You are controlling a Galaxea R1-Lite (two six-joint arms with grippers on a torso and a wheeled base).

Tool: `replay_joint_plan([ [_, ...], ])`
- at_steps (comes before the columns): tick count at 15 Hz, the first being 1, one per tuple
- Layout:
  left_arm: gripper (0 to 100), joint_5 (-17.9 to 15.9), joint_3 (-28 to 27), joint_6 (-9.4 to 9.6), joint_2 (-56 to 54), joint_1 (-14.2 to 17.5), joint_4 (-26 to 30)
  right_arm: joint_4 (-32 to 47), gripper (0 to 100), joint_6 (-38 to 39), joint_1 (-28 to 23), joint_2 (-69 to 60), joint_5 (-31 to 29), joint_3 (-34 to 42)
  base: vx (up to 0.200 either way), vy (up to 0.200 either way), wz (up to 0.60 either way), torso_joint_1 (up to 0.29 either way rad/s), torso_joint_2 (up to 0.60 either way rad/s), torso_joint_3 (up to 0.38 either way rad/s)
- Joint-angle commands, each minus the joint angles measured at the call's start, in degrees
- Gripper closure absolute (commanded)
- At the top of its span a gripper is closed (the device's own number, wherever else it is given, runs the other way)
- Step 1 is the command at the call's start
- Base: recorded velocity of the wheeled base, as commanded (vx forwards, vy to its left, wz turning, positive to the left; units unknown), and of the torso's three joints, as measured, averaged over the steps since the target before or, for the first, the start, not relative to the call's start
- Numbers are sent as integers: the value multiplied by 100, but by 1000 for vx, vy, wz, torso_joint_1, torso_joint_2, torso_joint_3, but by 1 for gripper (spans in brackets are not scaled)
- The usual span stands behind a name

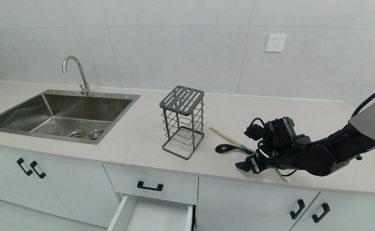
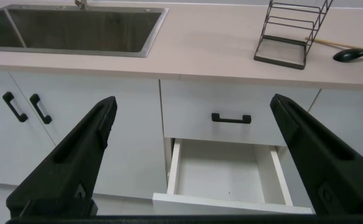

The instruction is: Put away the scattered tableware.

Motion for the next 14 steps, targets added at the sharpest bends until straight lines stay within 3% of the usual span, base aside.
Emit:
replay_joint_plan([
  [1,0,1,0,-1,7,0,-1,-3,0,-4,69,-59,4,39,0,0,0,0,0,0],
  [14,0,1,0,-1,7,0,-1,-178,0,14,166,-279,13,303,0,0,0,0,0,0],
])
